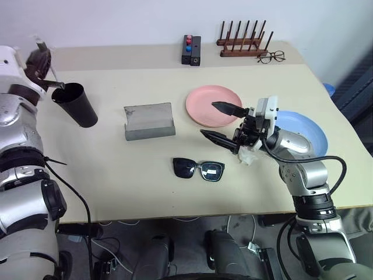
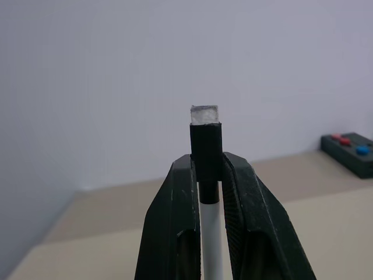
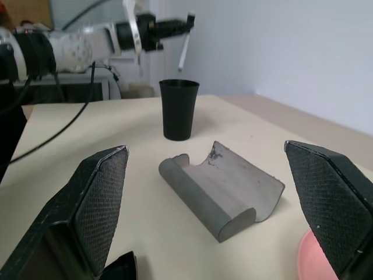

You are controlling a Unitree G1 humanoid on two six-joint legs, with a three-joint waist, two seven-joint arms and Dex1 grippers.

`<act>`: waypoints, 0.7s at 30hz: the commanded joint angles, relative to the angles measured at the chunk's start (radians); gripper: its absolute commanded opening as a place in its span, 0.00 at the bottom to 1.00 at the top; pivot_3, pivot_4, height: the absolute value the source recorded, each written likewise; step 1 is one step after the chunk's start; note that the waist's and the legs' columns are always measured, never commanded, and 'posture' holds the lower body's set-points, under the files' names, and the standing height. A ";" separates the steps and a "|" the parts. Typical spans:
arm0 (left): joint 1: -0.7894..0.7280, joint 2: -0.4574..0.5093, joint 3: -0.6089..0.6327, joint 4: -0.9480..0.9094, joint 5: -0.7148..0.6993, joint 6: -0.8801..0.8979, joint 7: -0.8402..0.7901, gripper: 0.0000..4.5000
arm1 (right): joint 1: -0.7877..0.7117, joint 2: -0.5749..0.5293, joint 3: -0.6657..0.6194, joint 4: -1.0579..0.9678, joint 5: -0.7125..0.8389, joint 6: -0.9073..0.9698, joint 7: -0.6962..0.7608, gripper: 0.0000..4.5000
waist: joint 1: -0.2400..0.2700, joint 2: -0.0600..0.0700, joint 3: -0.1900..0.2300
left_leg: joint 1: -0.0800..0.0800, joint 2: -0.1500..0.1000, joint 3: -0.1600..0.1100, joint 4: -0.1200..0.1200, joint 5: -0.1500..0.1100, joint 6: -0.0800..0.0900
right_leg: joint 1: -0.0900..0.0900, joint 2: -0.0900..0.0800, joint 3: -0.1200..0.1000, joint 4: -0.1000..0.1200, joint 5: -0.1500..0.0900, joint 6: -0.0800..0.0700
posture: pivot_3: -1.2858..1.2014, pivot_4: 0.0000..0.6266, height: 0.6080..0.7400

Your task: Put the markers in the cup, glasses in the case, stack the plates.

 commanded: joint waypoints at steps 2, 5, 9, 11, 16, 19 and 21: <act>0.006 0.006 0.028 -0.002 -0.026 -0.003 -0.011 0.02 | -0.019 0.004 -0.034 -0.059 0.049 0.014 -0.002 0.97 | -0.003 0.000 0.000 | 0.000 0.000 0.000 0.000 0.000 0.000 | 0.000 0.001 0.000 0.000 0.000 0.000 | 0.52 0.24 1.00; 0.009 0.003 0.026 0.012 -0.022 -0.001 -0.001 0.02 | -0.011 0.006 -0.030 -0.065 0.043 0.015 -0.007 0.97 | -0.001 0.000 0.000 | 0.000 0.000 0.000 0.000 0.000 0.000 | 0.000 0.000 0.000 0.000 0.000 0.000 | 0.52 0.24 1.00; 0.014 0.002 0.025 0.016 -0.032 0.001 -0.030 0.11 | -0.010 0.004 -0.032 -0.070 0.039 0.018 -0.013 0.97 | -0.001 0.000 0.000 | 0.000 0.000 0.000 0.000 0.000 0.000 | 0.000 0.000 0.000 0.000 0.000 0.000 | 0.52 0.24 1.00; 0.015 0.002 0.024 0.016 -0.030 -0.001 -0.026 0.29 | -0.010 0.001 -0.031 -0.071 0.038 0.019 -0.013 0.97 | -0.001 0.000 0.000 | 0.000 0.000 0.000 0.000 0.000 0.000 | 0.000 0.000 0.000 0.000 0.000 0.000 | 0.52 0.24 1.00; 0.016 0.005 0.028 -0.026 -0.044 0.038 -0.026 0.87 | -0.006 -0.002 -0.030 -0.074 0.034 0.021 -0.015 0.97 | -0.001 0.000 0.000 | 0.000 0.000 0.000 0.000 0.000 0.000 | 0.000 0.000 0.000 0.000 0.000 0.000 | 0.52 0.24 1.00; 0.033 0.004 0.018 -0.121 -0.069 0.099 -0.075 0.95 | 0.000 -0.002 -0.029 -0.074 0.031 0.018 -0.015 0.97 | -0.001 0.000 0.000 | 0.000 0.000 0.000 0.000 0.000 0.000 | 0.000 0.000 0.000 0.000 0.000 0.000 | 0.52 0.24 1.00; 0.051 -0.006 -0.009 -0.209 -0.095 0.165 -0.148 0.95 | 0.001 -0.002 -0.030 -0.073 0.032 0.020 -0.015 0.97 | -0.002 0.000 0.000 | 0.000 0.000 0.000 0.000 0.000 0.000 | 0.000 0.000 0.000 0.000 0.000 0.000 | 0.52 0.24 1.00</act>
